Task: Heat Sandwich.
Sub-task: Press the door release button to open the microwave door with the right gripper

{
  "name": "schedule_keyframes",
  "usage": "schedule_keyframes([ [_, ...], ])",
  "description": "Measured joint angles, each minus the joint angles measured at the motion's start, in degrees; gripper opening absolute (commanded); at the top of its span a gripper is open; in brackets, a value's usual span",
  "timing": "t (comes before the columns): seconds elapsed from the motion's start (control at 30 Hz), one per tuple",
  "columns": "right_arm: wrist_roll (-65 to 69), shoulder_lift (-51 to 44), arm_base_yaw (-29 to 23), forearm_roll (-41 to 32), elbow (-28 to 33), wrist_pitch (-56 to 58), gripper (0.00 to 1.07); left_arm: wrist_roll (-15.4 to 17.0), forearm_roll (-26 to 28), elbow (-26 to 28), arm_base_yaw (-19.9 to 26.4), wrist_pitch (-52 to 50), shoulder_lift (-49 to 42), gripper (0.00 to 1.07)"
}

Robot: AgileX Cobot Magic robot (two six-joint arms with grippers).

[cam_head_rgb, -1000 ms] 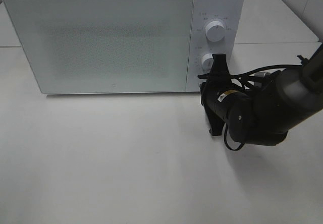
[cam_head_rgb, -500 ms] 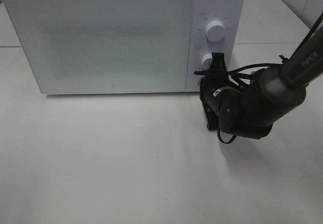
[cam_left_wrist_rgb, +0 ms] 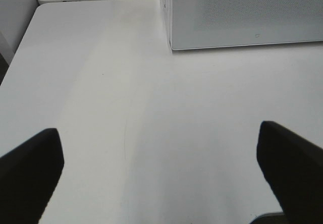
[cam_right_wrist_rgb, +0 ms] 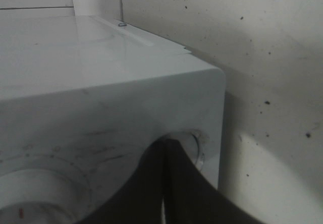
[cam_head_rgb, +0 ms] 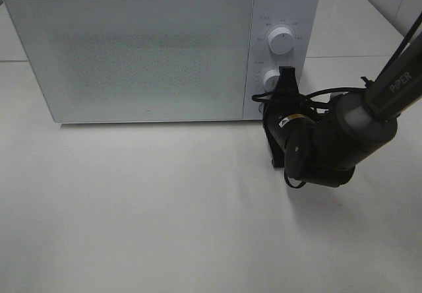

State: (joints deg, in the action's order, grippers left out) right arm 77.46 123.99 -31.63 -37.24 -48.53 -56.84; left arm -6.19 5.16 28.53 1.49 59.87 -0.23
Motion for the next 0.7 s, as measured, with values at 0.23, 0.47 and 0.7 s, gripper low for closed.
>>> schedule_keyframes([
  [0.23,-0.46,1.55,0.06,-0.92,-2.18,0.34,0.01,0.00,0.00,0.00,0.00,0.00,0.00,1.00],
  [0.47,-1.03,2.75,0.11,-2.46,-4.01,0.57,0.00,0.00,0.00,0.00,0.00,0.00,0.00,1.00],
  [0.7,-2.01,2.81,-0.06,-3.15,-4.24,0.63,0.00,0.00,0.00,0.00,0.00,0.00,0.00,1.00],
])
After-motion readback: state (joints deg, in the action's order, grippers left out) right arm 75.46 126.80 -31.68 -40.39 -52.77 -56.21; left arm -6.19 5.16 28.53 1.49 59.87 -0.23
